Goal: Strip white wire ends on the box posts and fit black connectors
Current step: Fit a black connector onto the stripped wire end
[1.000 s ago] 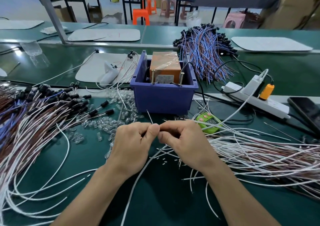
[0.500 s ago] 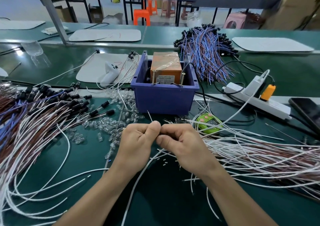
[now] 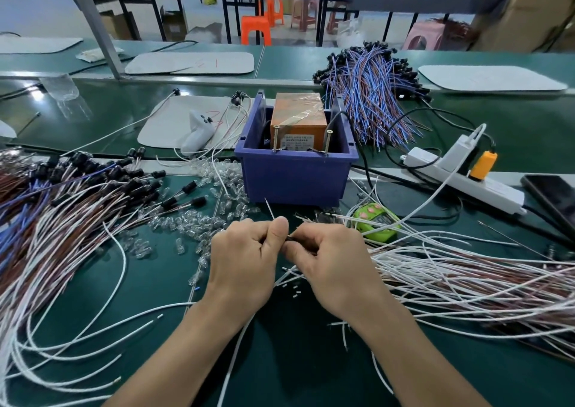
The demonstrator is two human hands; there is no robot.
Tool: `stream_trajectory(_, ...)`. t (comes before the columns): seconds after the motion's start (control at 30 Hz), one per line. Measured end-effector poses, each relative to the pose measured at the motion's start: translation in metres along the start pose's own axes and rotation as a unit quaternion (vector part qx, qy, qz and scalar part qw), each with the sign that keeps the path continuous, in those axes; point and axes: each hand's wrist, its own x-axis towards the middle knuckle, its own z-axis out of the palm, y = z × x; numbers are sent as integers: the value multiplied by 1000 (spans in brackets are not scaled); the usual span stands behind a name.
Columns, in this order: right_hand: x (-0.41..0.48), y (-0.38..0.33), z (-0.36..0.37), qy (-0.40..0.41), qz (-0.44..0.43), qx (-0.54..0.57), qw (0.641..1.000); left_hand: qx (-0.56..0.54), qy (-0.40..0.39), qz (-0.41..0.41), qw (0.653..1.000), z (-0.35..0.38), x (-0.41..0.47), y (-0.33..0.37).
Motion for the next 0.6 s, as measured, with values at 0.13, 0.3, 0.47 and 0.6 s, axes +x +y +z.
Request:
stream_trajectory(0.13,0,-3,1,-11,0,10,1000,-39,-14,-46,998,0,2,2)
stream_trajectory(0.3,-1,-7,-1,-20,-22,88,996,-227,-59,-147,961,5,4,5)
stream_trajectory(0.47,-3,-7,2,-11,-42,120,992,-360,-81,-206,906,8,2,5)
stream_trajectory(0.6,-3,-4,5,9,-58,84,995,-176,-46,-117,976,-1,0,5)
